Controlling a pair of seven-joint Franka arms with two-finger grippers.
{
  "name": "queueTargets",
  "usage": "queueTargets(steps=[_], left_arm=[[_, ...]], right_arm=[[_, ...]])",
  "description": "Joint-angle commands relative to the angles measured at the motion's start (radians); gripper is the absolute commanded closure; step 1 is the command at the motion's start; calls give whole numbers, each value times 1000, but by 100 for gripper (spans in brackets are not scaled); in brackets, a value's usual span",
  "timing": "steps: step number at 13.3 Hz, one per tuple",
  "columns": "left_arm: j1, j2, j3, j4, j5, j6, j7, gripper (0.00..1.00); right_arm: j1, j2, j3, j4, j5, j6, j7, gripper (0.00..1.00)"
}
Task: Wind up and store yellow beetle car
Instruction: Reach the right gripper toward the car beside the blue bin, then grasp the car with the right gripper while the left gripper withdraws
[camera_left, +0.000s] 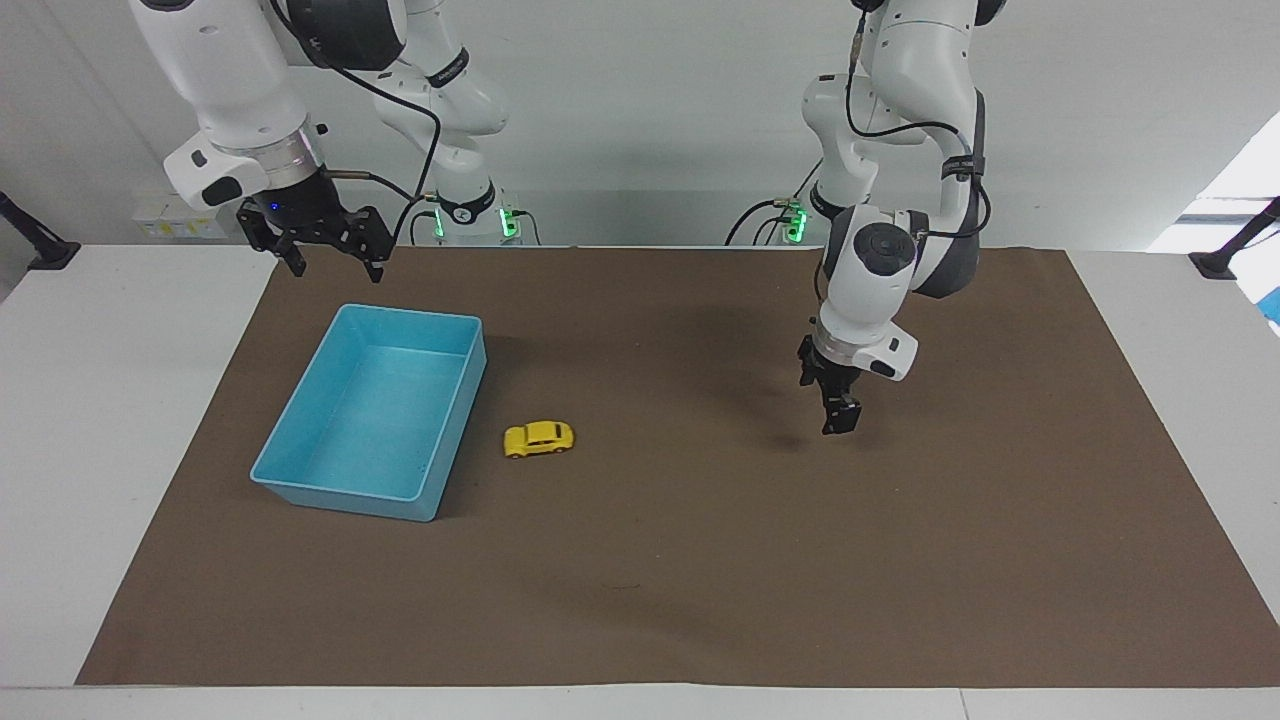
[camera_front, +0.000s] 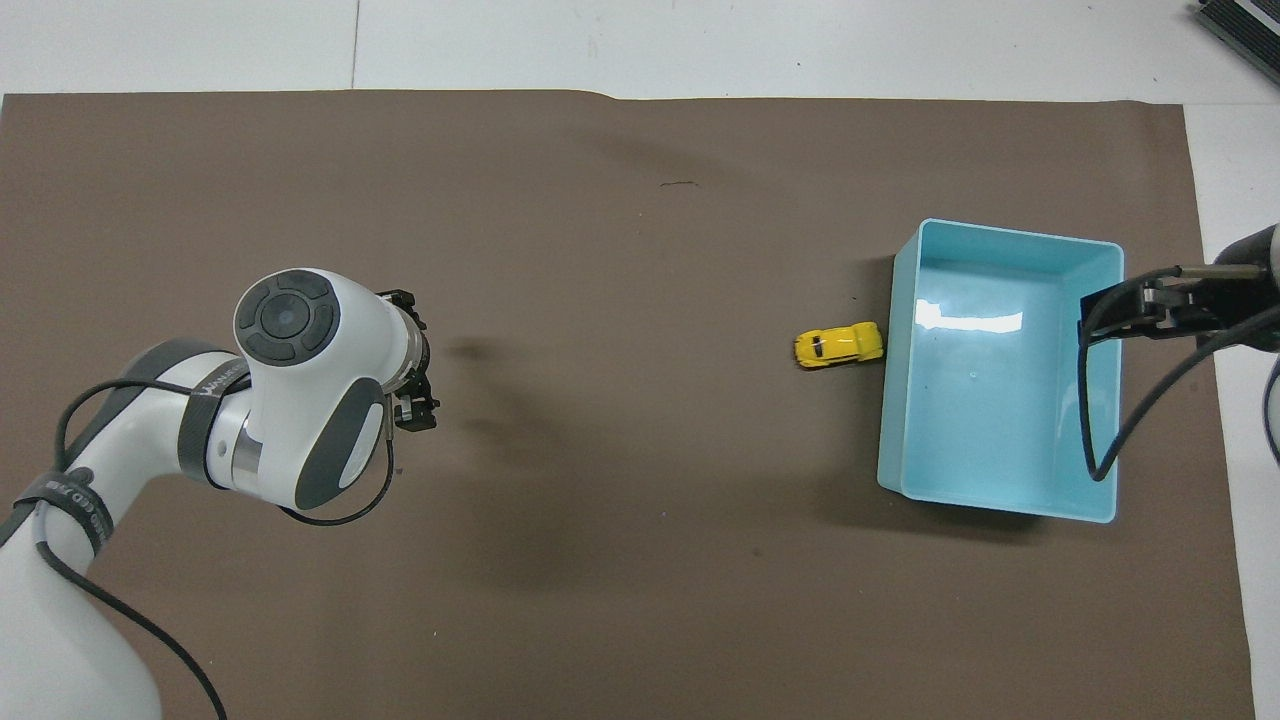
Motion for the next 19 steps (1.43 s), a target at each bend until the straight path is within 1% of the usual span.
queueTargets(steps=[1,2,3,5,7,10,14,15,17,19], left_arm=[[11,25,-5,30,19,38,103,0],[11,33,-6,48,19,38,149,0],[8,47,-6,70,19,38,190,0],[8,61,-6,96,17,40,291,0],[8,61,-6,99,19,42,379,0],[-7,58,-6,113,16,35,503,0],[-7,59,-6,122,16,25,559,0],[-7,56,-6,123,14,25,594,0],[4,44,-6,125,13,23,672,0],[5,44,-6,127,13,23,701,0]], right_arm=[[-11,-49,5,-79,25,82,-16,0],[-9,-67,5,-116,25,119,-11,0],[-8,-67,7,-127,26,130,19,0],[20,-55,10,-140,37,148,139,0],[31,-50,11,-175,38,199,207,0],[54,-10,10,-176,63,245,325,0],[80,63,13,-176,63,322,587,0],[80,83,13,-176,63,342,653,0],[119,121,13,-176,61,366,791,0],[127,155,13,-178,51,403,944,0]])
